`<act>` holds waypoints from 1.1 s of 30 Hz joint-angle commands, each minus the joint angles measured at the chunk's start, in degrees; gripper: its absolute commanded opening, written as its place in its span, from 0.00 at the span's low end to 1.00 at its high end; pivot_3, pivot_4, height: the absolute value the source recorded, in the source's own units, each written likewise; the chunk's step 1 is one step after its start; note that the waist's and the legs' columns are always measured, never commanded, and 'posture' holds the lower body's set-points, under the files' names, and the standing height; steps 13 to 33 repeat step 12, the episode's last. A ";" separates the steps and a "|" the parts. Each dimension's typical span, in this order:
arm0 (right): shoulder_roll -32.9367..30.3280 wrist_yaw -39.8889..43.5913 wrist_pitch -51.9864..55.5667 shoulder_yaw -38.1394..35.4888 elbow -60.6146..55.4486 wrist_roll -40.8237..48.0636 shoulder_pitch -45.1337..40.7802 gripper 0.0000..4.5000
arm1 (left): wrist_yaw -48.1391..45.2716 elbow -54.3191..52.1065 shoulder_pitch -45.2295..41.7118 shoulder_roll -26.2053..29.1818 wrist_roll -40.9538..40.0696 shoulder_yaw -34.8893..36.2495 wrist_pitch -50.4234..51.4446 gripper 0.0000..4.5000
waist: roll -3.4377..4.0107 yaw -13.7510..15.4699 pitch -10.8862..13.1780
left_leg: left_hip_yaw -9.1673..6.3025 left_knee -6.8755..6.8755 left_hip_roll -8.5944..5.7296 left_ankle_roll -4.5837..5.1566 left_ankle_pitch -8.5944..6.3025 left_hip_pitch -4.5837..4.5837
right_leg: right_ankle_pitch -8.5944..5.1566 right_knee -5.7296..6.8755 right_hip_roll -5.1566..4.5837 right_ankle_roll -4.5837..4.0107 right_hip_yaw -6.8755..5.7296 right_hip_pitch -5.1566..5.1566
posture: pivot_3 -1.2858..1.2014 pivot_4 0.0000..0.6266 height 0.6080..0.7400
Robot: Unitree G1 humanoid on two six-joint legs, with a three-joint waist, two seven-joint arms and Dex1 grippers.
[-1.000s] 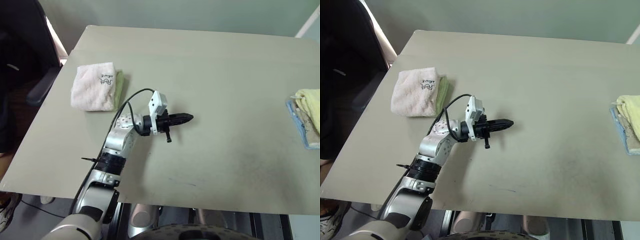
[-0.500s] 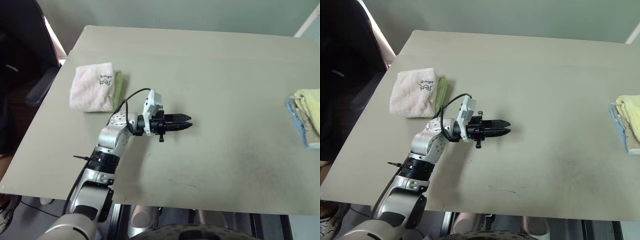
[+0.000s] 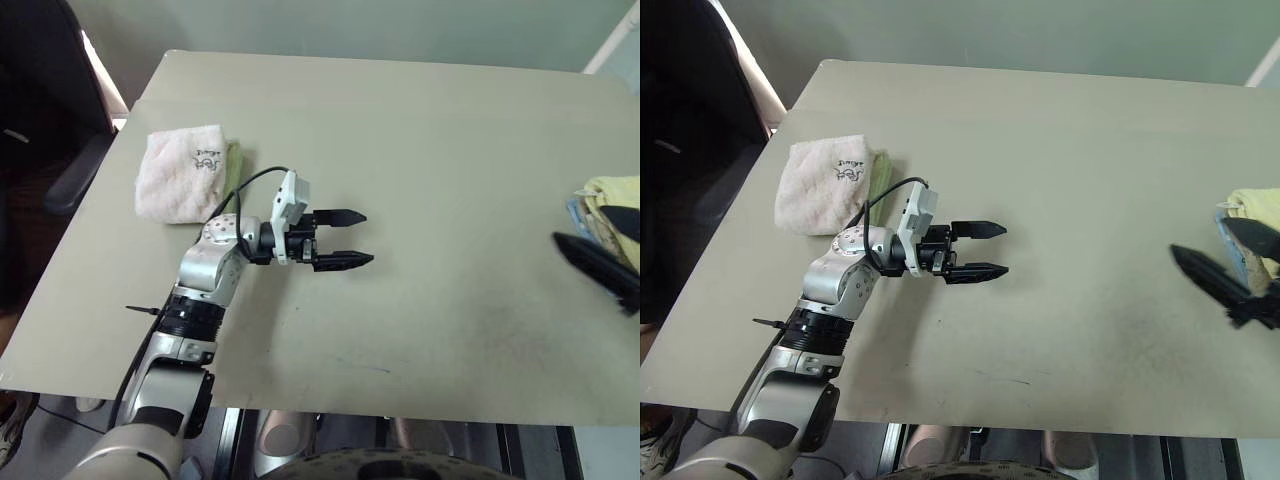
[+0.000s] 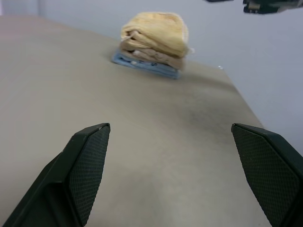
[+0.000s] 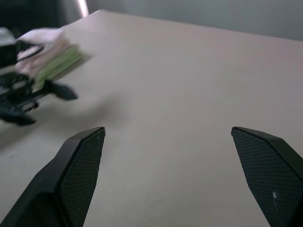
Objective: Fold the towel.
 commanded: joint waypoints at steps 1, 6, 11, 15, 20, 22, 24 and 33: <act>3.75 2.48 -8.89 17.82 2.10 -14.08 -9.21 1.00 | 2.06 -3.35 2.26 1.33 0.26 2.98 -3.08 0.98 | -0.22 -0.38 -0.01 | 0.03 0.08 0.05 -0.07 -0.08 0.00 | 0.10 0.00 0.02 -0.03 -0.05 -0.04 | 0.52 0.24 0.91; 8.74 7.40 -15.44 30.97 8.89 -26.62 -16.83 1.00 | 3.35 -6.38 5.10 2.78 -0.15 3.99 -3.69 0.98 | -0.12 -0.31 0.03 | 0.04 0.06 0.10 -0.05 -0.02 -0.07 | 0.18 0.01 0.00 -0.03 -0.16 -0.11 | 0.52 0.24 0.91; 12.54 9.34 -17.38 35.16 12.37 -30.67 -20.82 1.00 | 5.38 -9.53 8.02 3.46 -1.21 4.52 -1.98 0.98 | -0.14 -0.24 0.03 | 0.05 0.10 0.12 -0.08 0.00 -0.10 | 0.26 0.00 -0.01 -0.15 -0.16 -0.10 | 0.52 0.24 0.91; 13.14 9.51 -17.31 35.57 12.54 -30.98 -21.59 1.00 | 5.77 -10.45 8.49 3.61 -1.80 4.68 -1.20 0.98 | -0.14 -0.24 0.03 | 0.06 0.11 0.13 -0.08 0.00 -0.10 | 0.26 0.00 0.00 -0.16 -0.17 -0.10 | 0.52 0.24 0.91; 13.14 9.51 -17.31 35.57 12.54 -30.98 -21.59 1.00 | 5.77 -10.45 8.49 3.61 -1.80 4.68 -1.20 0.98 | -0.14 -0.24 0.03 | 0.06 0.11 0.13 -0.08 0.00 -0.10 | 0.26 0.00 0.00 -0.16 -0.17 -0.10 | 0.52 0.24 0.91; 13.14 9.51 -17.31 35.57 12.54 -30.98 -21.59 1.00 | 5.77 -10.45 8.49 3.61 -1.80 4.68 -1.20 0.98 | -0.14 -0.24 0.03 | 0.06 0.11 0.13 -0.08 0.00 -0.10 | 0.26 0.00 0.00 -0.16 -0.17 -0.10 | 0.52 0.24 0.91; 13.14 9.51 -17.31 35.57 12.54 -30.98 -21.59 1.00 | 5.77 -10.45 8.49 3.61 -1.80 4.68 -1.20 0.98 | -0.14 -0.24 0.03 | 0.06 0.11 0.13 -0.08 0.00 -0.10 | 0.26 0.00 0.00 -0.16 -0.17 -0.10 | 0.52 0.24 0.91; 13.14 9.51 -17.31 35.57 12.54 -30.98 -21.59 1.00 | 5.77 -10.45 8.49 3.61 -1.80 4.68 -1.20 0.98 | -0.14 -0.24 0.03 | 0.06 0.11 0.13 -0.08 0.00 -0.10 | 0.26 0.00 0.00 -0.16 -0.17 -0.10 | 0.52 0.24 0.91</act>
